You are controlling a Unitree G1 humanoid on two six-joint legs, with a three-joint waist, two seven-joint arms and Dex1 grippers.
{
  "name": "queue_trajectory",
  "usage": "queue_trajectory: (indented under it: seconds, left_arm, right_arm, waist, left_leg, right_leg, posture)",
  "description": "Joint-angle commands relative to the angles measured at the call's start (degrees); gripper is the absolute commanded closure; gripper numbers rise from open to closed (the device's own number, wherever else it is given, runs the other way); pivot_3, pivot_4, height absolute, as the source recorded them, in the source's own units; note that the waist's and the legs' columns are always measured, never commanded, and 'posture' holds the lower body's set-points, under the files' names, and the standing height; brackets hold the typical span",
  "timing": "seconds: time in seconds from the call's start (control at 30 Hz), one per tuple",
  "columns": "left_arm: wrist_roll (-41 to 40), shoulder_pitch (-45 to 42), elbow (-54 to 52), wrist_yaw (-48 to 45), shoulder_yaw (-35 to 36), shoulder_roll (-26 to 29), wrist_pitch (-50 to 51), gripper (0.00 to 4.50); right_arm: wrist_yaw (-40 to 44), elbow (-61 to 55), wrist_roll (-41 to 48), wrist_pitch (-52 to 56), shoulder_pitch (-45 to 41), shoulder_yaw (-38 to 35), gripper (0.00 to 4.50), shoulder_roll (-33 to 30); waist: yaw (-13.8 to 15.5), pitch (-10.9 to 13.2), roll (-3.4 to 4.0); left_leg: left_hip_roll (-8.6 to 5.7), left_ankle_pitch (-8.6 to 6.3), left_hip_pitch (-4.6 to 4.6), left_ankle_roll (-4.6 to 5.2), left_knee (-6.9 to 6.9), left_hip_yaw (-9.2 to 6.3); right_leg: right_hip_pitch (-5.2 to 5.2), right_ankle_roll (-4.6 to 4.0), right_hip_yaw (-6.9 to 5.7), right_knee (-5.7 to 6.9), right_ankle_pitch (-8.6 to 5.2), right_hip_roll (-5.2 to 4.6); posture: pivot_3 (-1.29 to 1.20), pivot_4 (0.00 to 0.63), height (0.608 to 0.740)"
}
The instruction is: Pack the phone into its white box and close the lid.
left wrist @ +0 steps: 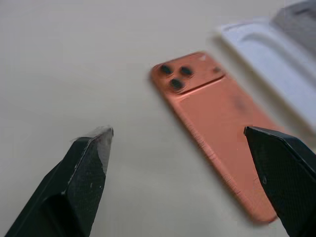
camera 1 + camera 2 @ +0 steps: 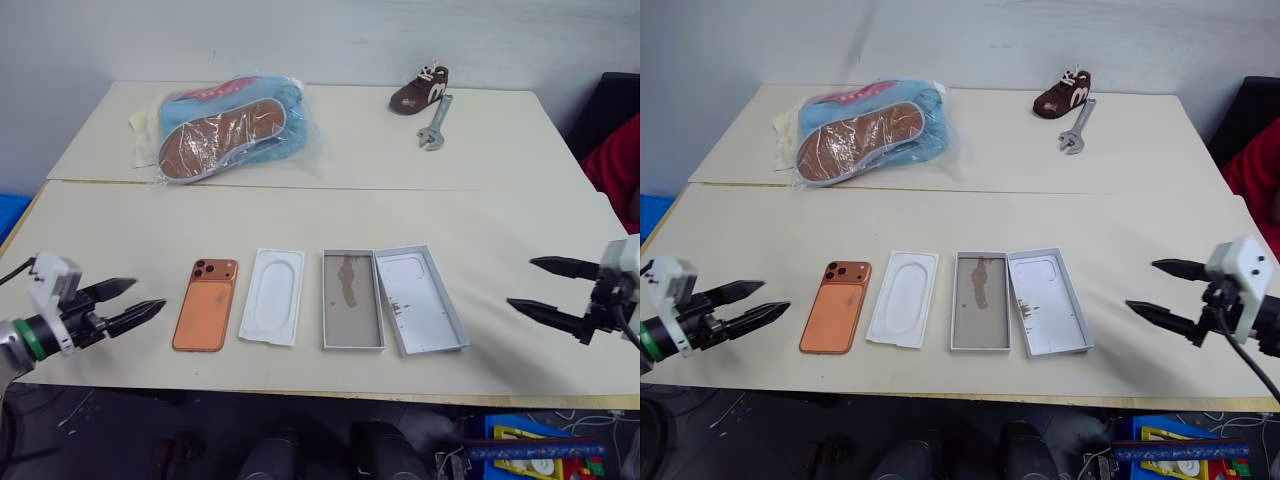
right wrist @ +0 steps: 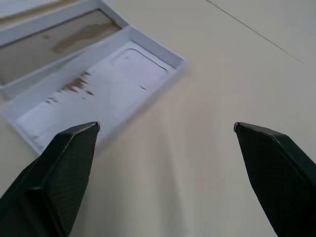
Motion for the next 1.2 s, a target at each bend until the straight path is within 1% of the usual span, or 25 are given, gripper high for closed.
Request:
queue_trajectory:
  seconds: [0.03, 0.1, 0.2, 0.27, 0.37, 0.5, 0.6, 0.73, 0.9, 0.97, 1.0, 1.17, 1.2]
  left_arm:
    - [-6.8, -3.4, -5.8, -0.6, -4.4, 2.8, 11.8, 0.0]
    - [-9.1, -7.1, -6.1, 0.8, -8.5, 3.5, 19.4, 0.0]
    - [-9.6, -13.5, -3.5, 3.8, -13.4, 2.0, 26.3, 0.0]
    - [-10.5, -16.6, -1.9, 3.6, -15.3, 1.3, 29.3, 0.0]
    - [-8.5, -19.2, -0.7, 3.1, -20.1, 1.2, 30.6, 0.59]
    - [-6.1, -22.7, 2.1, 4.0, -25.2, 0.4, 32.4, 1.86]
    - [-4.9, -25.7, 5.6, 4.2, -27.6, -1.8, 32.3, 1.86]
    - [-2.8, -27.3, 8.3, 3.5, -30.3, -3.1, 31.2, 1.86]
    - [-1.0, -31.0, 16.3, 3.4, -31.7, -8.0, 30.4, 1.86]
    - [-0.5, -32.1, 18.6, 3.1, -32.3, -9.4, 30.1, 2.22]
    - [-0.3, -32.5, 19.3, 3.0, -32.6, -10.1, 29.9, 2.47]
    - [0.6, -32.5, 19.5, 2.7, -32.8, -11.5, 30.6, 4.1]
    - [0.6, -32.2, 19.4, 3.0, -32.5, -11.6, 31.0, 4.35]
  right_arm:
    - [-1.6, -9.6, 3.2, 2.2, -0.9, 2.3, 0.03, 0.8]
    - [-2.7, -13.6, 3.8, 2.5, -1.7, 4.7, 0.03, 1.6]
    - [-4.3, -17.6, 4.8, 3.7, -3.4, 8.0, 0.03, 2.7]
    - [-5.1, -19.5, 4.9, 4.2, -4.2, 10.0, 0.03, 3.2]
    - [-6.3, -21.3, 4.8, 4.3, -4.6, 12.2, 0.0, 4.0]
    - [-7.6, -22.8, 4.4, 4.2, -4.2, 13.5, 0.0, 4.7]
    - [-8.3, -23.5, 4.2, 4.1, -3.5, 13.3, 0.0, 5.0]
    - [-9.1, -24.0, 4.1, 4.0, -2.8, 13.0, 0.0, 5.1]
    - [-10.1, -24.3, 3.8, 4.0, -3.0, 13.7, 0.0, 5.3]
    - [-10.3, -24.5, 3.7, 3.9, -2.9, 13.8, 0.0, 5.3]
    - [-10.5, -24.6, 3.6, 3.9, -2.8, 13.9, 0.0, 5.3]
    - [-11.0, -25.4, 3.0, 3.7, -2.0, 14.4, 0.0, 5.5]
    - [-11.1, -25.5, 2.9, 3.7, -1.9, 14.4, 0.0, 5.5]
  waist:
    - [0.0, 0.0, 0.01]
    - [0.0, 0.0, 0.01]
    - [0.0, 0.0, -0.01]
    - [0.1, 0.0, -0.01]
    - [0.0, 0.1, -0.1]
    - [0.1, 0.1, -0.16]
    - [0.4, 0.1, -0.16]
    - [0.7, 0.1, -0.18]
    - [0.8, 0.1, -0.18]
    - [0.8, 0.1, -0.18]
    - [0.9, 0.1, -0.18]
    - [1.4, 0.1, -0.14]
    - [1.4, 0.1, -0.13]
  left_leg:
    - [-0.01, 0.0, -0.01, 0.0, 0.0, -0.02]
    - [-0.05, 0.0, 0.0, 0.0, 0.0, -0.09]
    - [-0.09, 0.01, -0.01, -0.01, 0.01, -0.15]
    - [-0.13, 0.02, -0.02, -0.01, 0.03, -0.17]
    - [-0.17, 0.02, -0.02, -0.01, 0.05, -0.26]
    - [-0.23, 0.02, -0.02, -0.01, 0.08, -0.31]
    - [-0.24, 0.02, -0.02, -0.01, 0.14, -0.32]
    - [-0.26, 0.02, -0.02, -0.01, 0.16, -0.35]
    - [-0.27, 0.06, 0.0, -0.06, 0.23, -0.33]
    - [-0.26, 0.07, 0.01, -0.08, 0.24, -0.32]
    - [-0.26, 0.08, 0.01, -0.09, 0.25, -0.33]
    - [-0.29, 0.09, 0.02, -0.09, 0.29, -0.35]
    - [-0.3, 0.09, 0.02, -0.09, 0.3, -0.37]
  right_leg:
    - [0.0, 0.0, 0.0, 0.0, 0.0, 0.0]
    - [0.0, 0.0, 0.01, 0.02, 0.0, 0.01]
    - [-0.01, 0.0, 0.03, 0.03, 0.0, 0.02]
    - [-0.02, 0.0, 0.05, 0.07, 0.0, 0.03]
    - [-0.09, 0.0, 0.06, 0.28, 0.0, 0.02]
    - [-0.1, 0.0, 0.08, 0.34, 0.0, 0.02]
    - [-0.09, 0.0, 0.11, 0.38, 0.0, 0.02]
    - [-0.09, 0.0, 0.12, 0.4, 0.0, 0.01]
    - [-0.08, 0.01, 0.12, 0.44, 0.0, 0.02]
    - [-0.07, 0.01, 0.12, 0.46, 0.0, 0.02]
    - [-0.07, 0.01, 0.12, 0.47, 0.0, 0.02]
    - [-0.05, 0.01, 0.13, 0.5, 0.0, 0.0]
    - [-0.05, 0.01, 0.13, 0.51, 0.0, 0.0]
  posture:
    - [0.0, 0.15, 0.74]
    - [0.0, 0.15, 0.74]
    - [0.0, 0.15, 0.74]
    - [0.0, 0.15, 0.74]
    - [0.0, 0.15, 0.74]
    - [0.0, 0.15, 0.74]
    - [0.0, 0.15, 0.74]
    - [0.0, 0.15, 0.74]
    - [0.0, 0.15, 0.74]
    - [0.0, 0.15, 0.74]
    - [0.0, 0.15, 0.74]
    - [0.0, 0.15, 0.74]
    - [0.0, 0.15, 0.74]
